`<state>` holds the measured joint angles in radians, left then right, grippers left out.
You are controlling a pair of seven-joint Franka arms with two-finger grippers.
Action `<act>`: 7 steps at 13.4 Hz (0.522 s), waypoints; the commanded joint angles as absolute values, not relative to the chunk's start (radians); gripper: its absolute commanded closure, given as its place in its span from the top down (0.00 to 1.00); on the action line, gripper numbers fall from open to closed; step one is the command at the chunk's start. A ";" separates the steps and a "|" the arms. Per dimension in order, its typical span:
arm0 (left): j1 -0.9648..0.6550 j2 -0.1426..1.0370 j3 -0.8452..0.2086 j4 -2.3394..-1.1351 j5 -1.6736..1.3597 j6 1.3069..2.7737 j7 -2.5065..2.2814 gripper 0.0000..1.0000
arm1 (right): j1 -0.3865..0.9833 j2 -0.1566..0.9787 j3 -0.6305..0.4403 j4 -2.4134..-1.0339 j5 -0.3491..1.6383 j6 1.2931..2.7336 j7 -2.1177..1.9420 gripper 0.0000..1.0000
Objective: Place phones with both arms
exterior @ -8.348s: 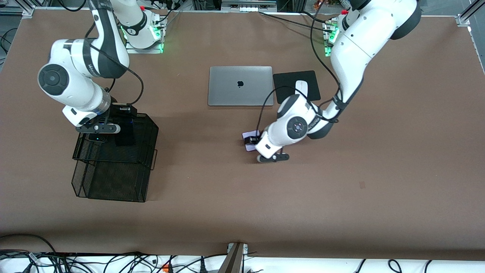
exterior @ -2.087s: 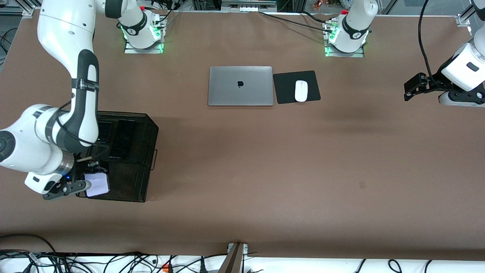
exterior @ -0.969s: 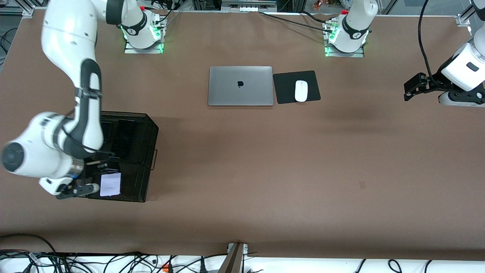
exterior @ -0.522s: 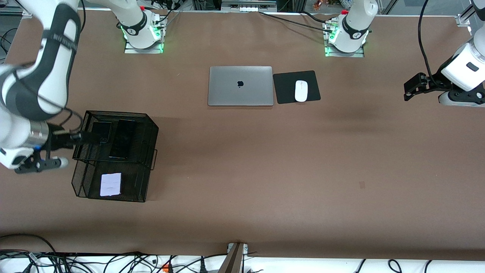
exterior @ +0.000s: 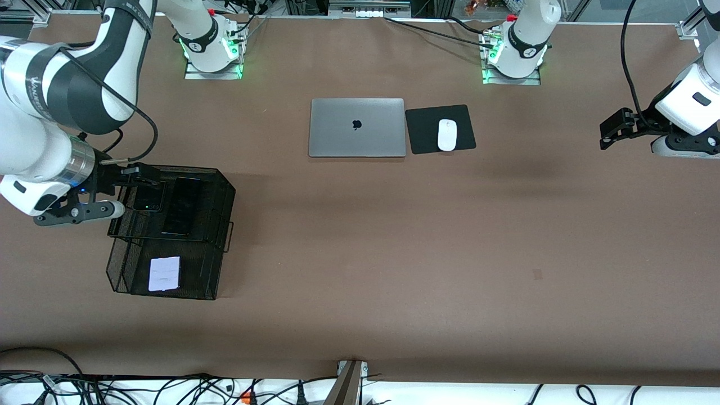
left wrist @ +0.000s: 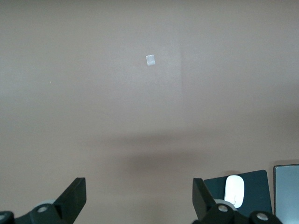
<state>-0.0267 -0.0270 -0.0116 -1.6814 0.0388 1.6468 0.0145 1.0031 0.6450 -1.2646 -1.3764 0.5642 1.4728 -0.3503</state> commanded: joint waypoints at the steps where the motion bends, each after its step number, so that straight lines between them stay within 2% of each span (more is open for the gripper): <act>1: -0.029 -0.023 -0.008 -1.666 0.049 1.632 0.031 1.00 | 0.976 0.562 -1.134 -1.388 0.470 1.505 -0.244 1.00; 3: -0.029 -0.020 -0.008 -1.654 0.049 1.632 0.029 1.00 | 0.881 0.452 -0.938 -1.396 0.327 1.532 -0.154 1.00; 7: -0.029 -0.020 -0.009 -1.652 0.051 1.631 0.028 1.00 | 0.555 0.255 -0.506 -1.410 0.096 1.485 -0.051 1.00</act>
<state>-0.0266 -0.0271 -0.0114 -1.6762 0.0388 1.6469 0.0146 0.7031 0.3876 -0.6920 -1.3743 0.1743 1.5137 -0.0907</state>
